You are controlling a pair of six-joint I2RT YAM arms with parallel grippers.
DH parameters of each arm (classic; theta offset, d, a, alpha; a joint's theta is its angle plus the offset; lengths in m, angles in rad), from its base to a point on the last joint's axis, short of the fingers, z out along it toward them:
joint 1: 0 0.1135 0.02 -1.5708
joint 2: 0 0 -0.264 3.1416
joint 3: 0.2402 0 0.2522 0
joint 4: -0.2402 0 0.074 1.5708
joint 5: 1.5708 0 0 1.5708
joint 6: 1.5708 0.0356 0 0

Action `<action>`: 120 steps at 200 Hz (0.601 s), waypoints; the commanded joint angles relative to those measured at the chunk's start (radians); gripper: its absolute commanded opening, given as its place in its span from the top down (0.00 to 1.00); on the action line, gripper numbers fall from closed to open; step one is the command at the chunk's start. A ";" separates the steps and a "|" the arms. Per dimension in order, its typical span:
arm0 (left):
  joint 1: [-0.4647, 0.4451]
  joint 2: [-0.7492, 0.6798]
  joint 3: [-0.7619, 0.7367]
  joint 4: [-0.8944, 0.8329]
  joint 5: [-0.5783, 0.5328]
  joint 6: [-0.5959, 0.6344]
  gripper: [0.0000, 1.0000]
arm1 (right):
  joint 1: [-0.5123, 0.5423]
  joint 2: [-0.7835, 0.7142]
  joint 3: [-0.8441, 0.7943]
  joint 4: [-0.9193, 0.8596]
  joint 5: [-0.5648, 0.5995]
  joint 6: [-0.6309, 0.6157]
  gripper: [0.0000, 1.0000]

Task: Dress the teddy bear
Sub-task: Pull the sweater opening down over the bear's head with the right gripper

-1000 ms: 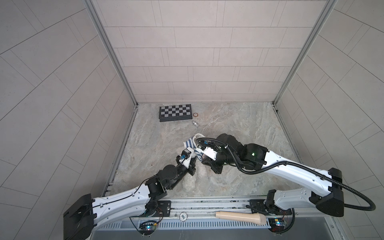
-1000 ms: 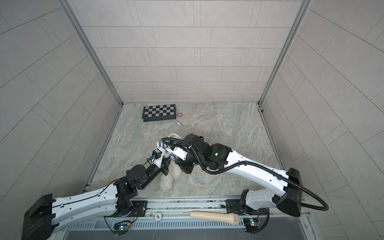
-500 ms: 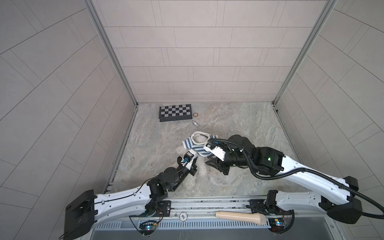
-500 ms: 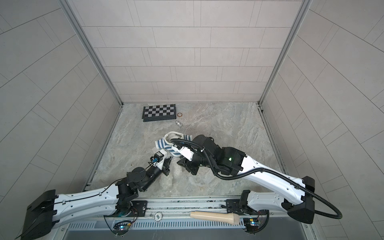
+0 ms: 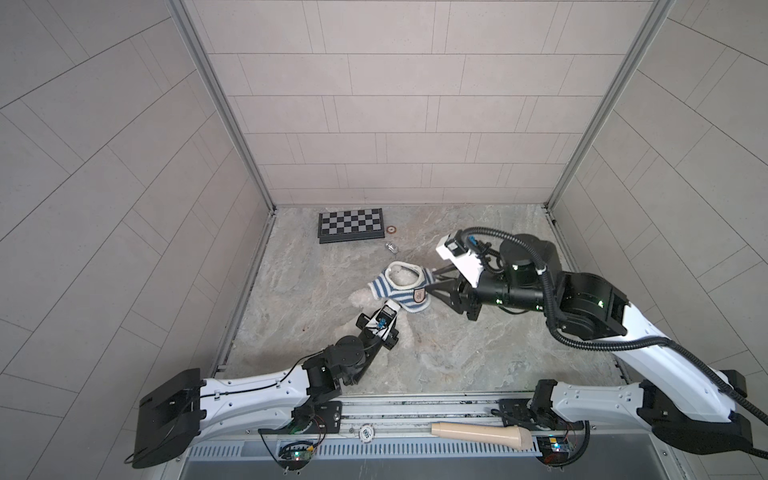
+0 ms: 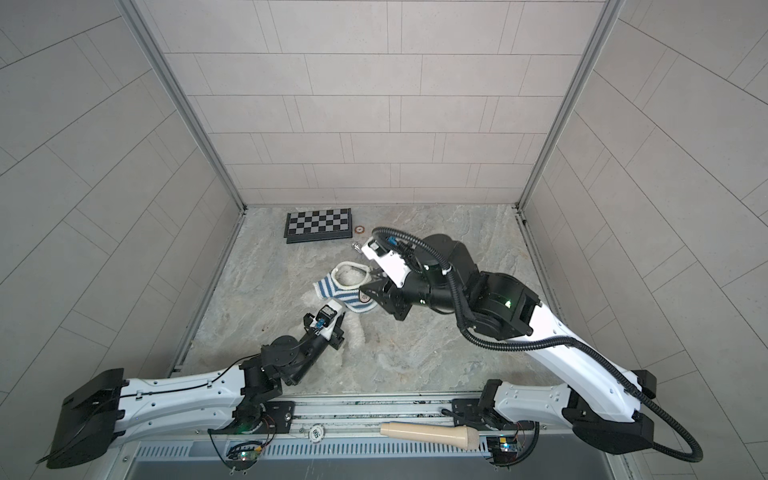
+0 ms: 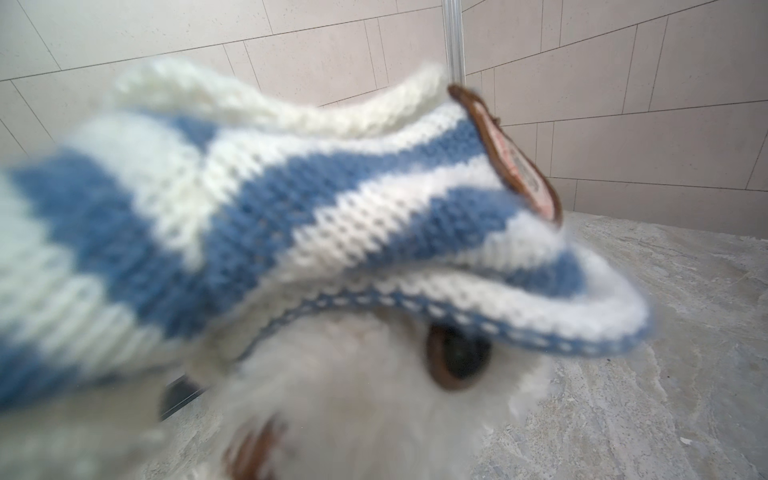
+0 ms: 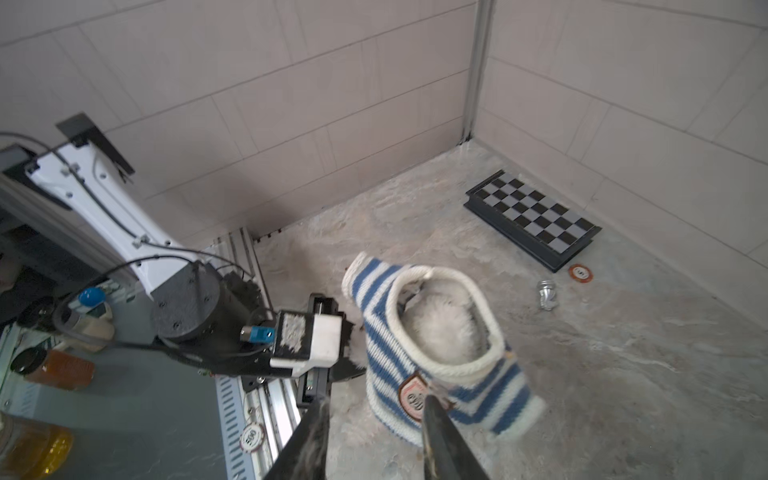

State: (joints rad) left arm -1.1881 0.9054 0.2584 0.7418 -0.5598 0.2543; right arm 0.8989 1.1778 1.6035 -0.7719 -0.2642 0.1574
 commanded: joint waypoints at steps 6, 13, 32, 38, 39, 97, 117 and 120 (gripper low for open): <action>-0.024 0.002 0.045 0.064 -0.060 0.056 1.00 | -0.072 0.162 0.161 -0.222 -0.083 -0.049 0.61; -0.030 -0.002 0.045 0.063 -0.064 0.062 1.00 | -0.080 0.205 0.214 -0.277 -0.087 -0.076 0.61; -0.033 -0.003 0.045 0.060 -0.073 0.065 1.00 | -0.101 0.304 0.315 -0.374 -0.093 -0.118 0.62; -0.033 -0.001 0.044 0.064 -0.077 0.066 1.00 | -0.107 0.332 0.342 -0.398 -0.088 -0.125 0.63; -0.033 -0.001 0.044 0.064 -0.078 0.066 1.00 | -0.107 0.338 0.345 -0.402 -0.087 -0.126 0.63; -0.033 0.011 0.054 0.048 -0.083 0.063 1.00 | -0.109 0.469 0.408 -0.439 -0.106 -0.149 0.68; -0.033 0.014 0.058 0.047 -0.083 0.067 1.00 | -0.109 0.493 0.407 -0.447 -0.136 -0.152 0.67; -0.033 0.015 0.059 0.047 -0.083 0.068 1.00 | -0.109 0.496 0.408 -0.450 -0.137 -0.154 0.66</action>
State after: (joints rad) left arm -1.2163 0.9218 0.2768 0.7513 -0.6315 0.3084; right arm 0.7891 1.6630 1.9839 -1.1706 -0.3592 0.0364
